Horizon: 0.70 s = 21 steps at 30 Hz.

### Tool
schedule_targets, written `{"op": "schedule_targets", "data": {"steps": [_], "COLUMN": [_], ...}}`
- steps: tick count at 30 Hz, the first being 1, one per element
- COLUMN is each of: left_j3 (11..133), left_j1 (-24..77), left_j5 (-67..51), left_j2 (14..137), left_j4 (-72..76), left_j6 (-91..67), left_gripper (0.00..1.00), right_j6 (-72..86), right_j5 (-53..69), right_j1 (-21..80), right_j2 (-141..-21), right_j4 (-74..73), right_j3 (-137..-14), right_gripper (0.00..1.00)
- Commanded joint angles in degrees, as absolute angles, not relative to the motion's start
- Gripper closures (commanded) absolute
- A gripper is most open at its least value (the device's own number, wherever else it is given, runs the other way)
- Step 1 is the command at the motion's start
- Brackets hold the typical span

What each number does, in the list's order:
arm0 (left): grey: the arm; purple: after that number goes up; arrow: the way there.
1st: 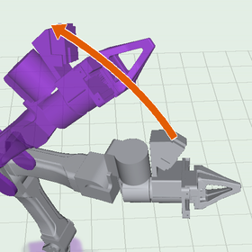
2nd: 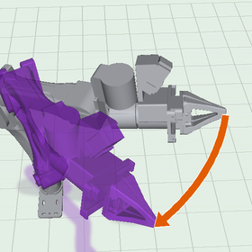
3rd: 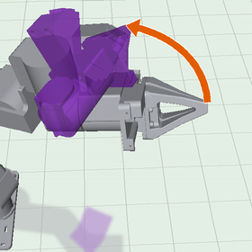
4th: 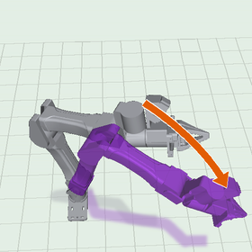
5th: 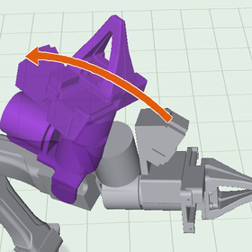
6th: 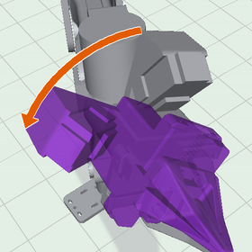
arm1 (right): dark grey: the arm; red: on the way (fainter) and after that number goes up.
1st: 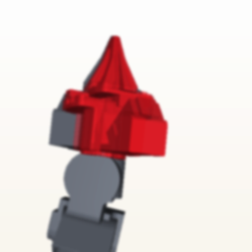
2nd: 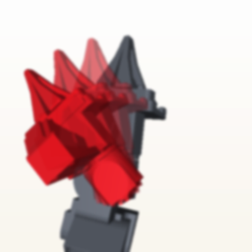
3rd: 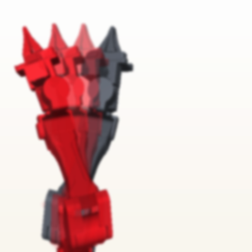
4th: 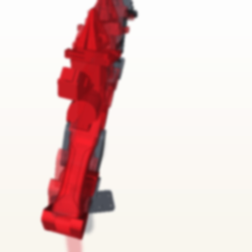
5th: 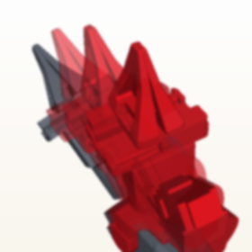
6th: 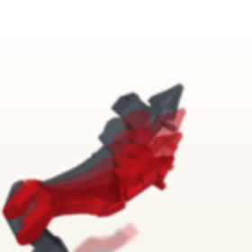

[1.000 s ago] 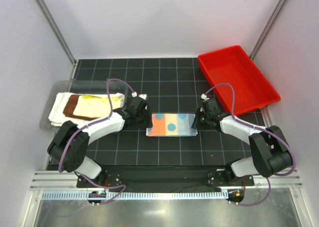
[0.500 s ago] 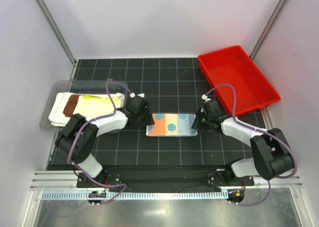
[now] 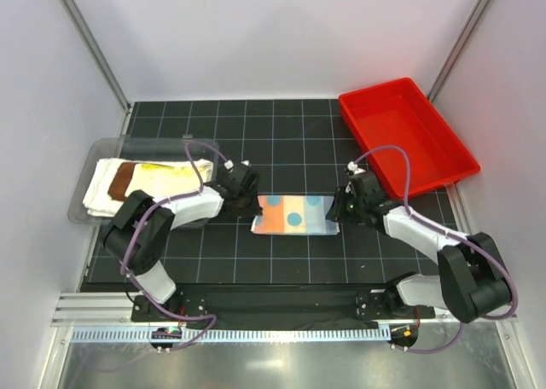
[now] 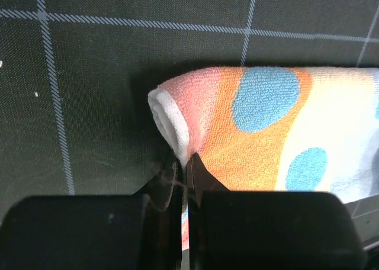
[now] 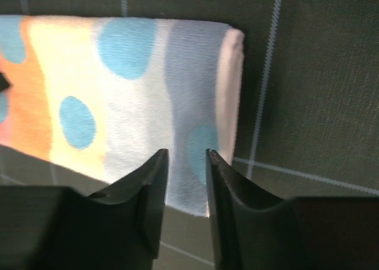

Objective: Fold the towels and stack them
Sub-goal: Neatly place the folded towel into the bin

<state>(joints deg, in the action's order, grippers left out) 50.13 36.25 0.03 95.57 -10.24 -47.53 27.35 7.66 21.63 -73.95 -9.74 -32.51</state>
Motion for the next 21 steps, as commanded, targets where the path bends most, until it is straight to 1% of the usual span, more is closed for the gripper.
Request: {"op": "schedule_targets", "data": {"steps": [1, 2, 3, 4, 5, 10, 14, 21], "left_j3": [55.18, 56.76, 59.21, 60.37, 61.25, 64.86, 69.07, 72.68], "left_j1": [38.14, 39.19, 39.46, 39.72, 40.25, 40.96, 40.87, 40.96], "left_j5": [4.89, 6.31, 7.46, 8.25, 10.0, 15.63, 22.39, 23.55], "left_j2": [97.12, 97.29, 97.73, 97.73, 97.91, 94.85, 92.99, 91.58], "left_j4": [-20.2, -24.48, -26.44, -28.2, -31.61, -39.19, -47.34, -50.8], "left_j6": [-45.71, -44.22, -43.43, -42.72, -41.58, -38.15, -34.55, -31.91], "left_gripper": [1.0, 1.0, 1.0, 1.0, 1.0, 1.0, 1.0, 1.0], "right_j6": [28.04, 28.12, 28.04, 27.86, 27.77, 27.25, 27.07, 27.07], "right_j5": [10.98, 11.07, 11.25, 11.08, 11.16, 11.86, 11.95, 12.39], "right_j1": [21.53, 21.53, 21.45, 21.62, 21.53, 21.53, 21.53, 21.53], "right_j2": [-68.04, -66.03, -64.7, -63.82, -62.42, -60.3, -59.06, -59.94], "right_j4": [-10.54, -12.03, -12.74, -13.53, -14.75, -18.1, -18.11, -17.31], "right_j3": [-35.77, -37.25, -37.87, -38.49, -39.8, -42.45, -42.71, -43.07], "right_gripper": [0.55, 0.43, 0.35, 0.14, 0.0, 0.0, 0.0, 0.0]}}
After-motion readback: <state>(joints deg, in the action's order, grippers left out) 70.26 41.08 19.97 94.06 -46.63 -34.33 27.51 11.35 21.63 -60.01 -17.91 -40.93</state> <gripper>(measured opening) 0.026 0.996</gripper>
